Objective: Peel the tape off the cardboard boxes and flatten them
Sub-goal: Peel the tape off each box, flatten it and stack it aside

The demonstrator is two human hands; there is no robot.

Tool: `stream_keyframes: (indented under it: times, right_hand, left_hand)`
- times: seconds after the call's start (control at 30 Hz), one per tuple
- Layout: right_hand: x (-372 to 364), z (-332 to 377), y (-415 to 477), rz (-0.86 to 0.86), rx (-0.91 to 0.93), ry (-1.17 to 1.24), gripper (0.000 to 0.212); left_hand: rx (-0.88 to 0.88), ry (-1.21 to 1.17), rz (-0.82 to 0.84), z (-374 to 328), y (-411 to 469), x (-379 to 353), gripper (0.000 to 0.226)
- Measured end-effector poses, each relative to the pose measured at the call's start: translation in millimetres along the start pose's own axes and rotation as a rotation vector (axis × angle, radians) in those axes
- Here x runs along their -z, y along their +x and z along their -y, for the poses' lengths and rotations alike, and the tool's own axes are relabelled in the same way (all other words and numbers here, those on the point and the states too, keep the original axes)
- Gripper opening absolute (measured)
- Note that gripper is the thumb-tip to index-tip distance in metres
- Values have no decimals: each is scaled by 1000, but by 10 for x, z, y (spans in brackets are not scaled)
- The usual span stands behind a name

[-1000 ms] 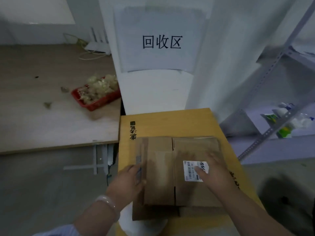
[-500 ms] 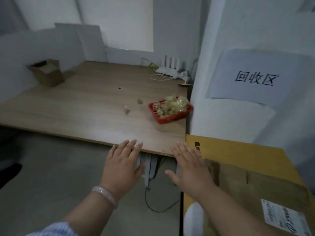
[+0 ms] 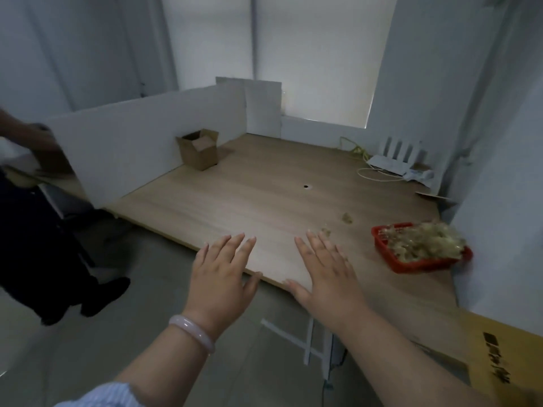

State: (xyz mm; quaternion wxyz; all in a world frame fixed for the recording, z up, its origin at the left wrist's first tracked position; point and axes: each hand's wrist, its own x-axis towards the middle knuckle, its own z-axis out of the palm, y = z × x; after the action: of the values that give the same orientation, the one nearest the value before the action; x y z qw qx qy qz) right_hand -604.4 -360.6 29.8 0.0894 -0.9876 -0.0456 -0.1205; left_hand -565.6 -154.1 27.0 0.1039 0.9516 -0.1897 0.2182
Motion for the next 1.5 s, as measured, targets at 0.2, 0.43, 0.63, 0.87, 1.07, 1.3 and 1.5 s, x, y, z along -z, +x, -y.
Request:
stream_keyframes:
  times: [0.2, 0.43, 0.63, 0.87, 1.07, 1.3, 1.5]
  right_hand:
    - [-404, 201, 989, 0, 23, 11, 84]
    - [-812, 80, 2268, 44, 45, 29, 88]
    - [-1119, -27, 3403, 59, 47, 56, 92]
    - [-1673, 49, 4283, 60, 64, 98, 87]
    - [-2186, 353, 5290, -22, -32, 132, 82]
    - [-2600, 810, 6422, 51, -163, 35, 75]
    - [-2829, 897, 7150, 51, -259, -2, 73]
  left_hand:
    - [57, 40, -19, 641, 571, -311, 62]
    - [131, 77, 51, 1392, 1532, -883, 61]
    - [169, 65, 61, 1854, 2418, -1206, 61]
    - [219, 10, 112, 2656, 3085, -1726, 63]
    - [191, -58, 197, 3511, 3760, -2266, 61]
    - [134, -85, 196, 4732, 5002, -2659, 65]
    - [76, -108, 291, 5363, 6059, -3233, 64]
